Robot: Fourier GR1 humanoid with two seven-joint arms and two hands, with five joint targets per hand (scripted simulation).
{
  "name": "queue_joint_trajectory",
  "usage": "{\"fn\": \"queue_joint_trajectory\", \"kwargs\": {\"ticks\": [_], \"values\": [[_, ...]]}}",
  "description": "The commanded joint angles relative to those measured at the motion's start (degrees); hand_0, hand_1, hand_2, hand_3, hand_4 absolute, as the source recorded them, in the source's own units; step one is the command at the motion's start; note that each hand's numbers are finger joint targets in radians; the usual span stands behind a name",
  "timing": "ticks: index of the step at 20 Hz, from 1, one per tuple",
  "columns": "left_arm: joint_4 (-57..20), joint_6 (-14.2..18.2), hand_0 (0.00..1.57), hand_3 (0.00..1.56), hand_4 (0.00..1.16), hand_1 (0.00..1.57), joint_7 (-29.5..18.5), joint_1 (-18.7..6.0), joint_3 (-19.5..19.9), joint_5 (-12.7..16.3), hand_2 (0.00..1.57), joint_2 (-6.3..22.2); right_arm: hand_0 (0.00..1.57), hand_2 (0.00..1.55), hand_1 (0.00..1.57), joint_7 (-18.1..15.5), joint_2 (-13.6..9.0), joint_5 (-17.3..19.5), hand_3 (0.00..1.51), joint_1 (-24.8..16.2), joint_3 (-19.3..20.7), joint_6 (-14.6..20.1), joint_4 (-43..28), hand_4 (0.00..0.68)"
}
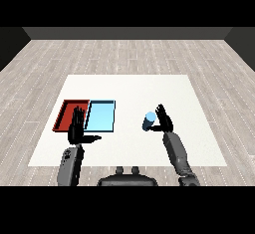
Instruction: Pick the blue can and put it in the blue box
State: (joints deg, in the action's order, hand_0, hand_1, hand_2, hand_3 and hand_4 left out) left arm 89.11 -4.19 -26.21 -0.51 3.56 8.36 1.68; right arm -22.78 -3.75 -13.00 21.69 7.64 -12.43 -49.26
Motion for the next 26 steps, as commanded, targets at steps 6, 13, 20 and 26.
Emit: {"fn": "queue_joint_trajectory", "kwargs": {"ticks": [6, 13, 20, 26], "values": [[4.9, 0.5, 0.00, 0.00, 0.00, 0.00, 0.6, 3.6, -1.4, -0.9, 0.00, -0.6, 0.00, 0.00, 0.00, -2.0, 1.9, 0.5, 0.00, 3.6, -0.6, 0.7, 5.3, 0.000], [-1.6, 2.7, 0.00, 0.00, 0.00, 0.00, 2.4, -5.3, 1.2, -0.3, 0.00, -0.2, 0.00, 0.00, 0.00, -4.1, 3.2, 1.8, 0.00, 2.7, -1.7, 2.0, 6.5, 0.000], [4.5, -0.9, 0.00, 0.00, 0.00, 0.00, 4.4, 0.3, 1.2, 1.5, 0.00, 1.9, 0.00, 0.00, 0.00, 0.4, 3.3, 1.0, 0.00, 2.5, -2.6, 2.3, 2.3, 0.000], [2.7, -2.0, 0.00, 0.00, 0.00, 0.00, 1.6, 1.2, 2.0, 1.8, 0.00, 1.9, 0.00, 0.00, 0.00, -3.2, 2.2, -1.1, 0.00, 8.5, -2.2, 2.8, 10.8, 0.000]]}}
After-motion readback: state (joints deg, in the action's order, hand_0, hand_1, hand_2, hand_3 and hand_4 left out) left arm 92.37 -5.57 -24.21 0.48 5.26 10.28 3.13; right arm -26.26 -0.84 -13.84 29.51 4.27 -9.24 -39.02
